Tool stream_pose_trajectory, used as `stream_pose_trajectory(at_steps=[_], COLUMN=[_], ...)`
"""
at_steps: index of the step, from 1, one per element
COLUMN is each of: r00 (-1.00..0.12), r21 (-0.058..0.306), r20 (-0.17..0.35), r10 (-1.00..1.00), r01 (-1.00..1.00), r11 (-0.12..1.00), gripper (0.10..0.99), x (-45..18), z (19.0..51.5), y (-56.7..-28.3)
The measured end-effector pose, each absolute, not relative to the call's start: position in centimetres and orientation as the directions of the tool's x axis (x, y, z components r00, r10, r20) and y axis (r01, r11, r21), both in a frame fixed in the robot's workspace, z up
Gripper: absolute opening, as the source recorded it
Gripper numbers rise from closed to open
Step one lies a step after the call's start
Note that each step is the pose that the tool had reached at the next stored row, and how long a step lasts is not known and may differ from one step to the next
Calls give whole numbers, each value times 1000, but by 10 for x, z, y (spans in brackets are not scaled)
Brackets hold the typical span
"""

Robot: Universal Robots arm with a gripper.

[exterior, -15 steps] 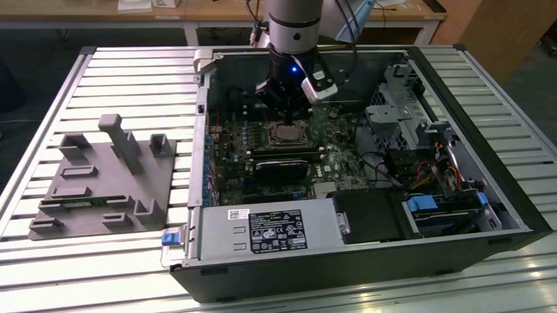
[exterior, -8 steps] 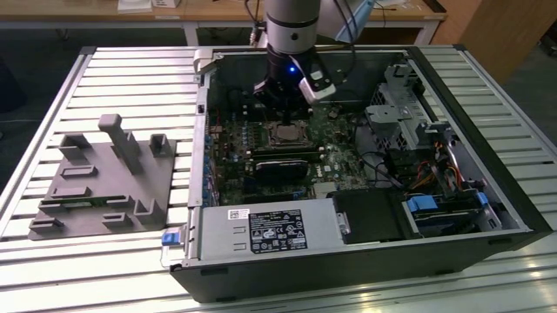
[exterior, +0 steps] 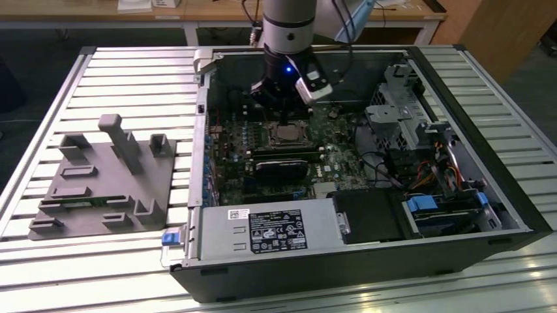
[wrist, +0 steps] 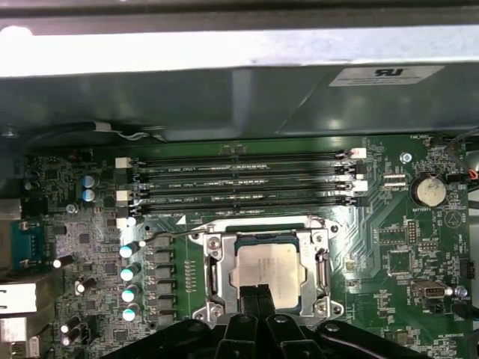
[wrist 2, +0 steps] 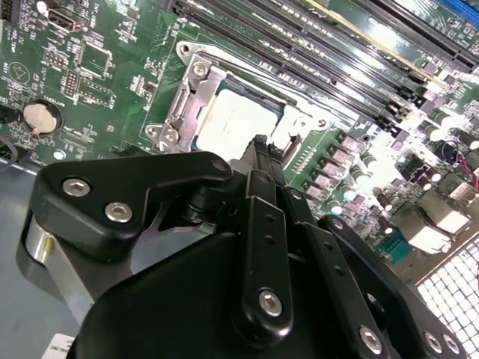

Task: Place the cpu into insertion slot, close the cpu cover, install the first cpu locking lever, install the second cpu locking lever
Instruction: 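Install the first cpu locking lever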

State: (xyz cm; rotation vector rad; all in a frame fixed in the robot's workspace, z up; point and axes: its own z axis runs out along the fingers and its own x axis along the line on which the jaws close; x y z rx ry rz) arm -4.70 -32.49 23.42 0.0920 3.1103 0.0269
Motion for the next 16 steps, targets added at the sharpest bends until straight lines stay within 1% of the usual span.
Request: stream_pose_trajectory(at_steps=[16], r00=[-998], r21=[18], r20=[-30], r10=[59], r01=[59], r11=[998], gripper=[106], x=[-72], z=[234], y=[-325])
